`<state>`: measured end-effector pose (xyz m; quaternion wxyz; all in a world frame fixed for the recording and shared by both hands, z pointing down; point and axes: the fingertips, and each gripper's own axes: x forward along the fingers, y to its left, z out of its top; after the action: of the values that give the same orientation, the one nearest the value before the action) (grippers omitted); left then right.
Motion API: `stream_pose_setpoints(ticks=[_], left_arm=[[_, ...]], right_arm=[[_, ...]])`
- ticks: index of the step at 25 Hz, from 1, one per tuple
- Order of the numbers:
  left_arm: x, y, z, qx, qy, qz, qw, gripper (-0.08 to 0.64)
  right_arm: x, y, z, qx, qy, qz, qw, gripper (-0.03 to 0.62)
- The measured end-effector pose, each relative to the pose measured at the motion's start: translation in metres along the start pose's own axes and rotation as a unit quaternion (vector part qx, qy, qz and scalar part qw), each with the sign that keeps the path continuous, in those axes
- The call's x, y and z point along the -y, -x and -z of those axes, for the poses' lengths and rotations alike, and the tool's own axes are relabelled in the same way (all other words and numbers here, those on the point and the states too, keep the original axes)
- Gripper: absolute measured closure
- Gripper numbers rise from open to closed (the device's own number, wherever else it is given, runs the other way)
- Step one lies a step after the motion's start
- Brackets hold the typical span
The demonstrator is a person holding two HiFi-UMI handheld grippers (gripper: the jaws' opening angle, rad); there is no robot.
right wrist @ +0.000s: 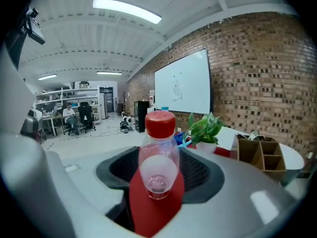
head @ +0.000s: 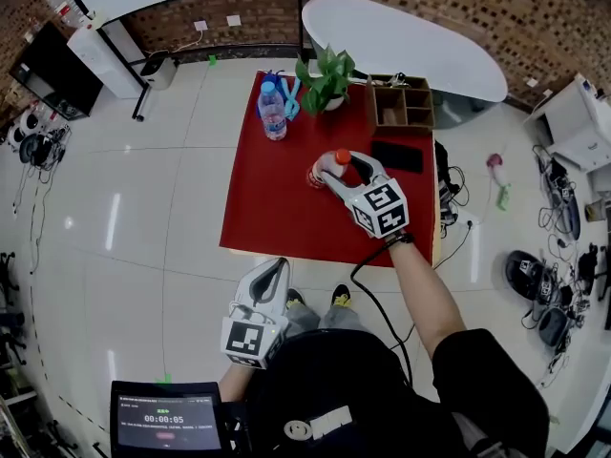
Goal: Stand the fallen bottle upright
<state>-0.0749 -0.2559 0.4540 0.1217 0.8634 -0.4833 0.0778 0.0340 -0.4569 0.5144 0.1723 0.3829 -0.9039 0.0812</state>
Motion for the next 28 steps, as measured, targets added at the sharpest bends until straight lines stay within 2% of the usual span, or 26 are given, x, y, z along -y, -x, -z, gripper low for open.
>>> stream_pose_setpoints(ticks=[7,11,14,17,20,26,27,28], left_arm=[[-0.006,-0.004,-0.014,-0.009,0.000,-0.010,0.9999,0.554],[0.003,0.003,-0.012,0.005,-0.008,-0.013,0.9999,0.554],[0.004,0.003,-0.013,0.011,-0.006,-0.018,0.9998,0.554],[0.007,0.007,-0.014,0.014,-0.005,-0.019,0.9997,0.554],[0.015,0.008,-0.012,0.011,0.000,-0.017,0.9998,0.554],[0.040,-0.001,-0.011,0.009,-0.001,-0.006,0.9999,0.554],[0.045,-0.003,-0.011,0.008,-0.002,-0.003,1.0000,0.554],[0.051,-0.007,-0.011,0.007,-0.005,-0.001,1.0000,0.554]], right_arm=[[-0.002,-0.024,-0.008,-0.033,0.010,0.012,0.999,0.331],[-0.010,-0.019,-0.002,-0.043,0.028,0.009,0.999,0.331],[-0.010,-0.021,-0.003,-0.038,-0.002,0.004,0.999,0.330],[-0.012,-0.015,-0.013,-0.021,-0.036,-0.009,0.999,0.328],[-0.012,0.003,-0.029,-0.001,-0.035,-0.009,0.999,0.327],[-0.018,0.092,-0.061,0.072,-0.052,-0.032,0.996,0.328],[-0.021,0.111,-0.063,0.085,-0.056,-0.030,0.994,0.360],[-0.024,0.129,-0.060,0.095,-0.064,-0.024,0.993,0.461]])
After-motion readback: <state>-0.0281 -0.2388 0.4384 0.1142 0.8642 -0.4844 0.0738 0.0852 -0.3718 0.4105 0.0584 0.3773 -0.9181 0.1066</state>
